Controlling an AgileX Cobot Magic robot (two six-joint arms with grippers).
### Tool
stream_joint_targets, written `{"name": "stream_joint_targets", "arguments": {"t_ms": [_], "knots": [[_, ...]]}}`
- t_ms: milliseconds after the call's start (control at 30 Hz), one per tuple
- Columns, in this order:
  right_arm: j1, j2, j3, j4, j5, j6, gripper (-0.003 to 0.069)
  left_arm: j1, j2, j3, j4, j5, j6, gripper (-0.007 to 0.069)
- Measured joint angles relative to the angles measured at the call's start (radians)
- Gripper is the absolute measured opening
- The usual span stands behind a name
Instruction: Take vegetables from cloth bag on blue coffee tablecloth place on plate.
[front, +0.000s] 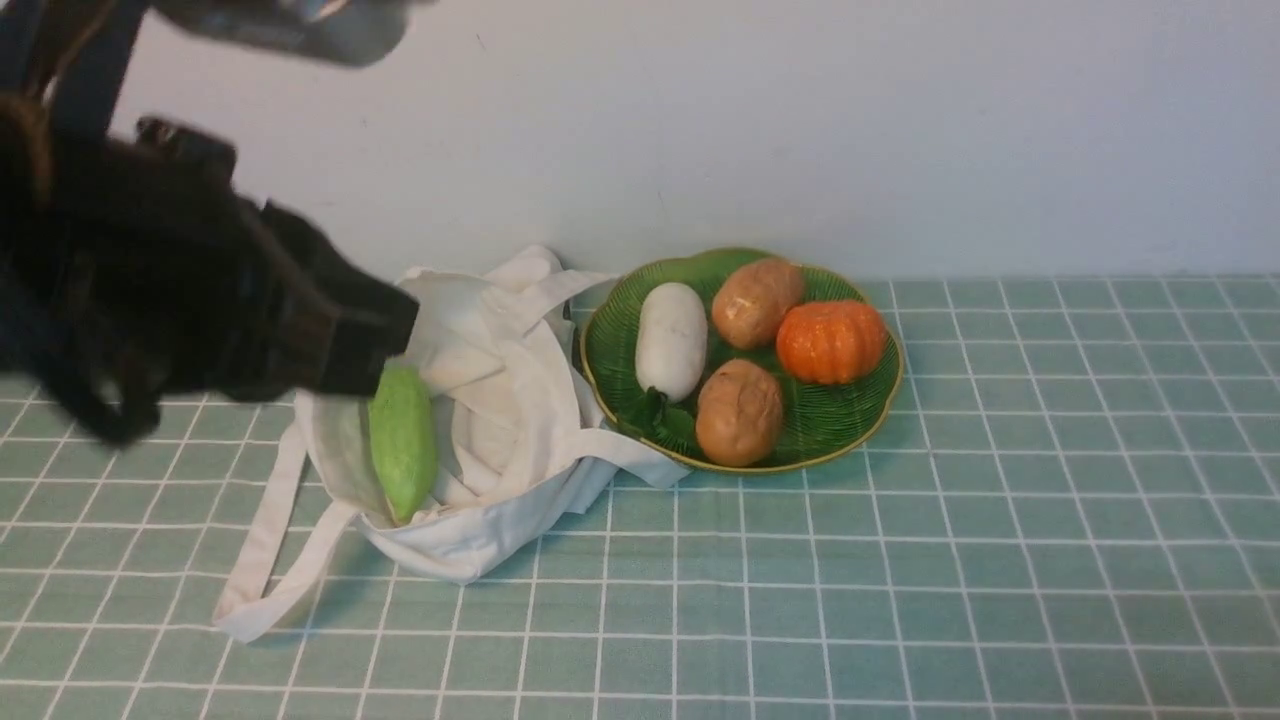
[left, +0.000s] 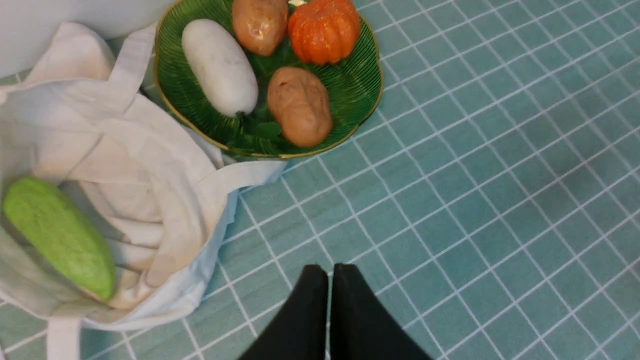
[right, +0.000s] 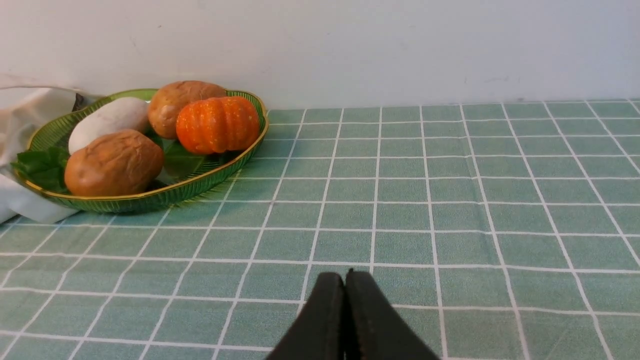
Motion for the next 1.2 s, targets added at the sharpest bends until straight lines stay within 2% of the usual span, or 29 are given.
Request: {"name": "stream_joint_targets", "arguments": {"t_ms": [167,333,533,867,1000,1133,1200], "knots": [[0.0,0.0,0.0,0.0,0.0,0.0,-0.0015,0.0,-0.249,0.403,-0.129,-0.324,0.046,-0.0005],[0.0,0.0,0.0,0.0,0.0,0.0,-0.0015,0.0,-0.426,0.622,-0.21,-0.48,0.05,-0.0005],[0.0,0.0,0.0,0.0,0.0,0.0,-0.0015,0.0,-0.507,0.712,-0.227,-0.489,0.059,-0.0005],[0.0,0.0,0.0,0.0,0.0,0.0,-0.0015,0.0,-0.51,0.722,-0.223,-0.485,0.078,-0.0005],[0.0,0.0,0.0,0.0,0.0,0.0,-0.0015,0.0,-0.529,0.744,-0.163,-0.508,0.153,-0.0005],[0.0,0.0,0.0,0.0,0.0,0.0,-0.0015,0.003,-0.618,0.815,-0.093,-0.577,0.178,-0.0005],[0.0,0.0,0.0,0.0,0.0,0.0,-0.0015,0.052,-0.728,0.916,-0.045,-0.662,0.167,-0.0005]]}}
